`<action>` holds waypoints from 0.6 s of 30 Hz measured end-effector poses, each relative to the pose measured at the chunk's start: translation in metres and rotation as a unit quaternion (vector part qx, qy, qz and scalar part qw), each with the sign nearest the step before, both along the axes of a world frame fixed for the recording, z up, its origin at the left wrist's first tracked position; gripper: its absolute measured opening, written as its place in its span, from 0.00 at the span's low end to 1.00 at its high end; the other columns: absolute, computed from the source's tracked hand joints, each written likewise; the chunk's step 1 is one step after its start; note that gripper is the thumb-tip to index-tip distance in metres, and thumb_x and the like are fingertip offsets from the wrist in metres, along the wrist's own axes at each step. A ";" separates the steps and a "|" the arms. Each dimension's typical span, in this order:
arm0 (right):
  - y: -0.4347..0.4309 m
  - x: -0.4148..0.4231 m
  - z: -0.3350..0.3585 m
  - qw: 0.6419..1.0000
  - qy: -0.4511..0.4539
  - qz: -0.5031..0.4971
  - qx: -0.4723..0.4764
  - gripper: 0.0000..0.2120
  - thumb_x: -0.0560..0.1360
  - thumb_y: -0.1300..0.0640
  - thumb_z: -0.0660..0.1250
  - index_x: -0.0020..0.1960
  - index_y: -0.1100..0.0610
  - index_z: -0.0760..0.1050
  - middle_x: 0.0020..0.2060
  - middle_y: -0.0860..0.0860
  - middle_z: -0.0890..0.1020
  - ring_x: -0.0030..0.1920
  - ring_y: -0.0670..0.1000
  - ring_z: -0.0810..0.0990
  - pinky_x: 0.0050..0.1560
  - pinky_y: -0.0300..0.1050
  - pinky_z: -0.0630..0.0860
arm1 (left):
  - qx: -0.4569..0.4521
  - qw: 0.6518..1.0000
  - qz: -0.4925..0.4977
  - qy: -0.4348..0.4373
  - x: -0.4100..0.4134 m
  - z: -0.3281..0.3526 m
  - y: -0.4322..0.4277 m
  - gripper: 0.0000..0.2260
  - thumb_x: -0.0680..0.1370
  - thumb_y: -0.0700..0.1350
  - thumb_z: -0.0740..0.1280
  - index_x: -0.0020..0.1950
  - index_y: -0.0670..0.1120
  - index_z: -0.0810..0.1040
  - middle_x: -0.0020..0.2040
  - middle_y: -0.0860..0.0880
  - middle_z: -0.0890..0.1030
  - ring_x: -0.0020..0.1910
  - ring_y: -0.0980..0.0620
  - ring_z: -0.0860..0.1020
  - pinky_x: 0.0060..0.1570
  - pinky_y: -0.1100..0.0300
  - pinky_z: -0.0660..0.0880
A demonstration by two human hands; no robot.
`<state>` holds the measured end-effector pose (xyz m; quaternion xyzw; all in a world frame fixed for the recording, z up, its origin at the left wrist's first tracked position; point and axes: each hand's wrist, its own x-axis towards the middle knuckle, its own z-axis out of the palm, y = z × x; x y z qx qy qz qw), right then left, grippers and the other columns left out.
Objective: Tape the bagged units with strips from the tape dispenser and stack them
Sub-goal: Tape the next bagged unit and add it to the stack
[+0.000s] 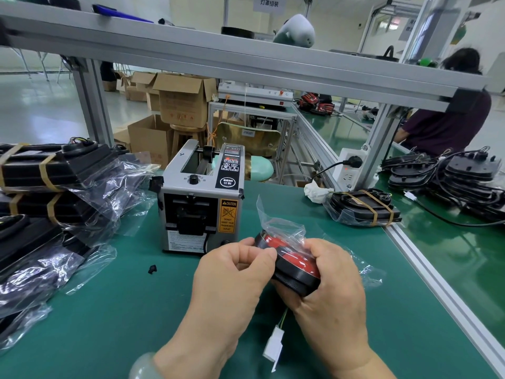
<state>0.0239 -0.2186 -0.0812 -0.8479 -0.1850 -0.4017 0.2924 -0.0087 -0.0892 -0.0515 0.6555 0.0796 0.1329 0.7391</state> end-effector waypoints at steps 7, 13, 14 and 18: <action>0.000 0.000 -0.001 1.000 0.008 0.009 0.013 0.26 0.64 0.45 0.76 0.52 0.64 0.78 0.46 0.55 0.80 0.45 0.58 0.78 0.45 0.55 0.77 | -0.043 0.999 -0.024 -0.013 0.000 -0.006 -0.001 0.09 0.73 0.44 0.69 0.33 0.44 0.84 0.45 0.61 0.84 0.59 0.71 0.73 0.54 0.69 0.65; 0.000 0.000 -0.001 1.000 0.002 0.001 0.012 0.27 0.62 0.46 0.74 0.52 0.63 0.77 0.46 0.55 0.80 0.45 0.57 0.78 0.46 0.52 0.77 | -0.094 0.994 -0.054 -0.012 -0.001 -0.003 0.002 0.09 0.74 0.42 0.68 0.35 0.44 0.85 0.50 0.56 0.84 0.62 0.67 0.73 0.57 0.67 0.64; 0.000 0.000 -0.001 1.000 0.004 0.001 0.012 0.27 0.62 0.45 0.74 0.52 0.63 0.77 0.46 0.55 0.80 0.45 0.57 0.78 0.46 0.51 0.77 | -0.098 0.993 -0.061 -0.011 -0.001 -0.002 0.004 0.12 0.74 0.42 0.68 0.31 0.46 0.84 0.47 0.55 0.83 0.62 0.68 0.73 0.57 0.68 0.64; 0.000 0.000 -0.002 1.000 0.013 0.000 0.014 0.28 0.64 0.41 0.71 0.53 0.62 0.77 0.46 0.54 0.80 0.46 0.56 0.78 0.48 0.50 0.73 | -0.089 0.993 -0.074 -0.003 0.000 0.000 0.006 0.14 0.74 0.42 0.68 0.29 0.47 0.83 0.48 0.52 0.83 0.61 0.69 0.73 0.58 0.67 0.64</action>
